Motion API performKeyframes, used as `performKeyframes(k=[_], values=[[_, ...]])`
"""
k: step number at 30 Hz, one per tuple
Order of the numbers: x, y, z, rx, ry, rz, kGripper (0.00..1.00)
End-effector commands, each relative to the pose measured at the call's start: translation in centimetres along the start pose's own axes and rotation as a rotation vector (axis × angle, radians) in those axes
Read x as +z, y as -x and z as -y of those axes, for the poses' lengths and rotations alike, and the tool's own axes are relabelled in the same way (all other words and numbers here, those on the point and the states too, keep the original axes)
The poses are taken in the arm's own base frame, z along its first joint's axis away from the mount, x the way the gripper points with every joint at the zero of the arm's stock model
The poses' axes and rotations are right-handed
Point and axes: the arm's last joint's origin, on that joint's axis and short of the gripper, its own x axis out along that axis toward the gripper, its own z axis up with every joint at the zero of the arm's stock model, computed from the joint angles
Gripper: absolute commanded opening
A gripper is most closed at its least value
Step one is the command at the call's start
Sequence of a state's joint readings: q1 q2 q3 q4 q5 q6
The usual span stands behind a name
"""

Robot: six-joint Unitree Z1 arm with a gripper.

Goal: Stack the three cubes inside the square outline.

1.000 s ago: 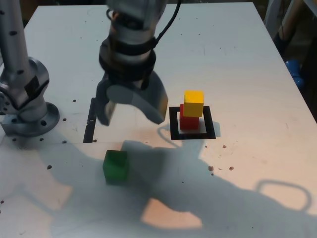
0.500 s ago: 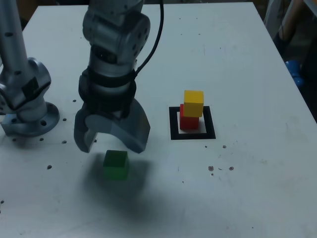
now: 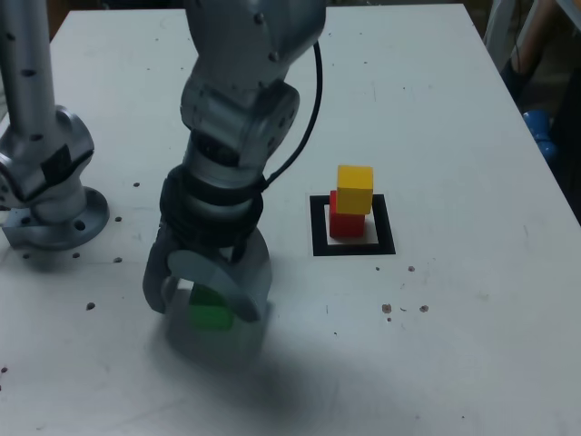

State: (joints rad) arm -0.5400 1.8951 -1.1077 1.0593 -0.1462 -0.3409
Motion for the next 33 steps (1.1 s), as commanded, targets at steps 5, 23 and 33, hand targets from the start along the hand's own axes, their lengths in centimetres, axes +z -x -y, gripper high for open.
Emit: performKeyframes(k=[5,23,33], values=[[0.2,-0.2,0.1,-0.003,0.001,0.005,0.47],[0.2,-0.1,0.1,-0.011,0.001,0.012,0.32],[-0.4,2.5,-0.4,0.038,0.021,0.003,0.32]])
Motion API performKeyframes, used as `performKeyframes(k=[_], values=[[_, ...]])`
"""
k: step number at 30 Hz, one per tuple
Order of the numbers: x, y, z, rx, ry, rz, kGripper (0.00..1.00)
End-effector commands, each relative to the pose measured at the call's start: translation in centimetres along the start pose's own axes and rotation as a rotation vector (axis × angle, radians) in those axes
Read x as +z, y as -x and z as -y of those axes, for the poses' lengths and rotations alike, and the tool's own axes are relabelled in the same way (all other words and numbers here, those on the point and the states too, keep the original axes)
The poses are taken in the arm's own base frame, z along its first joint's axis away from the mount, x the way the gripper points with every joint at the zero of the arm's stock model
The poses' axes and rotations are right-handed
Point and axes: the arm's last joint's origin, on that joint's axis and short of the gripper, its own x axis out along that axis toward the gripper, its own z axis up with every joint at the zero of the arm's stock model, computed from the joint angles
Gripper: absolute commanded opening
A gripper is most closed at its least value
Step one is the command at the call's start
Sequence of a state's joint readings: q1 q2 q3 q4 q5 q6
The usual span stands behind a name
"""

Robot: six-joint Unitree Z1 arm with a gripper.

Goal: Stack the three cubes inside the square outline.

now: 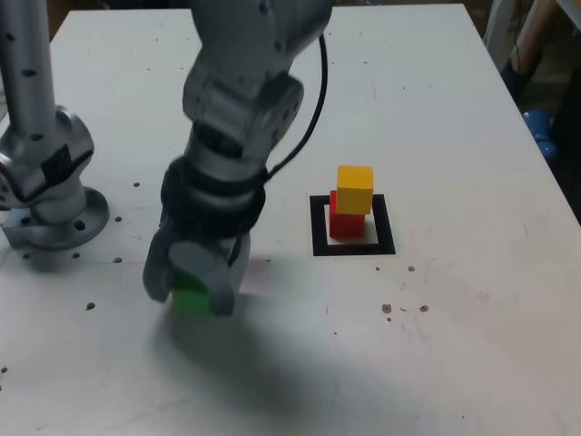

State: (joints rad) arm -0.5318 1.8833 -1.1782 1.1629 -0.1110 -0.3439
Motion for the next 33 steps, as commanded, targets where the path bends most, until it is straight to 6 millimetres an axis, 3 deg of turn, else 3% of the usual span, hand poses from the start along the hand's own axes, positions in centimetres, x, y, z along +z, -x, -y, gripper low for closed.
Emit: performKeyframes(k=[1,9,18,25,33], values=[[-0.2,1.2,-0.5,0.009,0.014,0.013,0.32],[-0.1,6.5,-2.9,0.056,0.026,0.059,0.32],[2.0,11.5,-7.0,0.089,0.009,0.107,0.32],[4.8,13.0,-10.2,0.078,0.008,0.137,0.32],[7.3,12.8,-12.1,0.069,0.018,0.135,0.32]])
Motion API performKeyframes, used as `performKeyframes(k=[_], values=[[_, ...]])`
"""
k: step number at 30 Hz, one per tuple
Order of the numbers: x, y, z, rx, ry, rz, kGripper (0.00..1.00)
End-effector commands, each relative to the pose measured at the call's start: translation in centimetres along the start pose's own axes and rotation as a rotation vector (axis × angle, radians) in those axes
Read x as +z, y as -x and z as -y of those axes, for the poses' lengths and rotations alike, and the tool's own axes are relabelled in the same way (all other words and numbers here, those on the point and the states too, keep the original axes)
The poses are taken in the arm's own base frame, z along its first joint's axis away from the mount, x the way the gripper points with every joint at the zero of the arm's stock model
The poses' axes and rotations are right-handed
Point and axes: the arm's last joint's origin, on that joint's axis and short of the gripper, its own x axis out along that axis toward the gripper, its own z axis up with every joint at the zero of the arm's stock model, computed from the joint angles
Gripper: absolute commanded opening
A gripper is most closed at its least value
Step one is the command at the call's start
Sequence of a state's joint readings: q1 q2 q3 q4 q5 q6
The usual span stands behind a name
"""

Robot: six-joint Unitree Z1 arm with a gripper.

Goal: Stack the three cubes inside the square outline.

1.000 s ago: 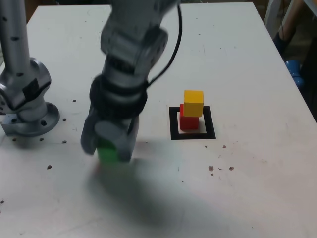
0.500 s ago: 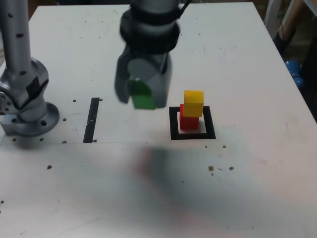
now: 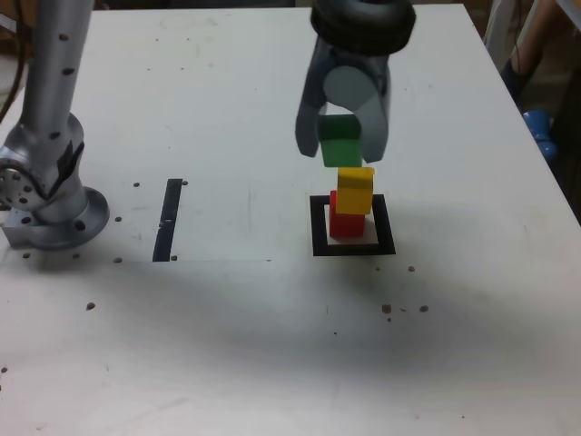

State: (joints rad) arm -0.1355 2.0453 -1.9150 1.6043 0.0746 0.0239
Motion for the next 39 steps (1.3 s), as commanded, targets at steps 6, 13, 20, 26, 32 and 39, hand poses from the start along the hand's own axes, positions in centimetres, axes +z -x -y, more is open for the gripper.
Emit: performKeyframes(k=[6,13,20,26,32,39], values=[[1.2,-0.8,-0.4,-0.005,-0.002,-0.025,0.32],[1.9,-1.3,-0.4,-0.013,-0.005,-0.029,0.32],[2.2,-1.9,-0.6,-0.016,-0.006,-0.043,0.47],[2.4,-2.2,-0.9,-0.020,-0.011,-0.050,0.98],[2.3,-2.2,-0.9,-0.019,-0.010,-0.051,0.99],[1.7,-1.7,-0.9,-0.014,-0.009,-0.043,0.99]])
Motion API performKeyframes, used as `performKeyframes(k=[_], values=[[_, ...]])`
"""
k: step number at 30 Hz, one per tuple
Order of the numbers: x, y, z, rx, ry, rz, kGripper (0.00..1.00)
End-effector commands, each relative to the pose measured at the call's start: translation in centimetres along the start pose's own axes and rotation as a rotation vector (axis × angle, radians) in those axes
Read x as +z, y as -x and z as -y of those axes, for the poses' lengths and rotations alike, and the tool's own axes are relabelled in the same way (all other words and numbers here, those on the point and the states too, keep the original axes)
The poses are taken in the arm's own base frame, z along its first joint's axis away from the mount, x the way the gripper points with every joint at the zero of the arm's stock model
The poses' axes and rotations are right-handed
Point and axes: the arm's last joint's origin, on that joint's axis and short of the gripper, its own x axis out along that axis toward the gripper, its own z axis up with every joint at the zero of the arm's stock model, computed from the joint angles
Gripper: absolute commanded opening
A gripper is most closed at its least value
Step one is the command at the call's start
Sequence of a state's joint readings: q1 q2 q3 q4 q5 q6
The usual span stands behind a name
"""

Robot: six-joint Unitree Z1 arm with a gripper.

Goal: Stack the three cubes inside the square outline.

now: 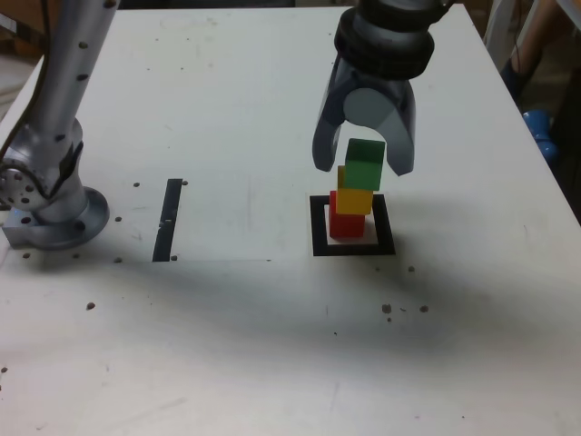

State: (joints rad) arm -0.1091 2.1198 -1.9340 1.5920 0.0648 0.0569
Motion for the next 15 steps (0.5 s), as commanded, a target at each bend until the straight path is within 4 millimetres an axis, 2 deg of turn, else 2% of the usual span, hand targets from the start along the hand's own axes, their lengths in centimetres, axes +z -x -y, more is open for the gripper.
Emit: performKeyframes(k=[1,5,10,15], values=[[-0.9,0.6,-0.1,0.006,0.004,0.005,0.99],[-2.6,1.5,-0.1,0.021,0.019,0.019,0.99],[-6.1,2.5,-0.1,0.044,0.050,0.034,0.99],[-9.6,2.0,0.1,0.051,0.076,0.027,0.99]])
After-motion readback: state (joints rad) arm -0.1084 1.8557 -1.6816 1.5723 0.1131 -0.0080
